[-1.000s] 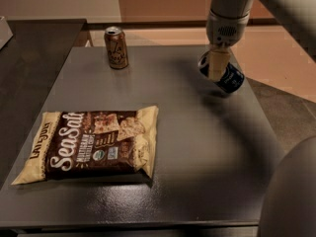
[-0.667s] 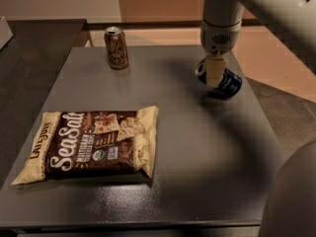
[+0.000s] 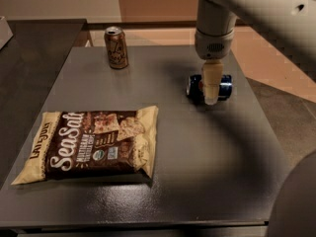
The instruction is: Knock pepsi can over
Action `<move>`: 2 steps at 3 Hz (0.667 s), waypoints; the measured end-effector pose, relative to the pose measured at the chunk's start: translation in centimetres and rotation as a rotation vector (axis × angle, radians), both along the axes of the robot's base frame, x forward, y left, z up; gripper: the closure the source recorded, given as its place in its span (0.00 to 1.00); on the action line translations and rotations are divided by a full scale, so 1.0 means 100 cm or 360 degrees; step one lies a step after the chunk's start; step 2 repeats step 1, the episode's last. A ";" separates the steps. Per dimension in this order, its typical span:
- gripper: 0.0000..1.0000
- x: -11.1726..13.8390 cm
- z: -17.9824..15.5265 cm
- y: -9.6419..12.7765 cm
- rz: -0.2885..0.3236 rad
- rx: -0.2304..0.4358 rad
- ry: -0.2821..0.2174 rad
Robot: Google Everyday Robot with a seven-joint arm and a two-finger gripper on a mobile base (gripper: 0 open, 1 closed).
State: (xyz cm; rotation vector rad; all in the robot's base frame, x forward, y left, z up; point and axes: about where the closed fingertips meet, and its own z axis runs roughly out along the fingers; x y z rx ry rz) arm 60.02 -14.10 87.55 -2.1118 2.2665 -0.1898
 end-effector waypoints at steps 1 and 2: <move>0.00 0.000 0.000 0.000 0.0000 0.0000 0.0000; 0.00 0.000 0.000 0.000 0.0000 0.0000 0.0000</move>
Offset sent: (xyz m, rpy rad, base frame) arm 0.0000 0.0000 0.0000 0.0000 0.0000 0.0000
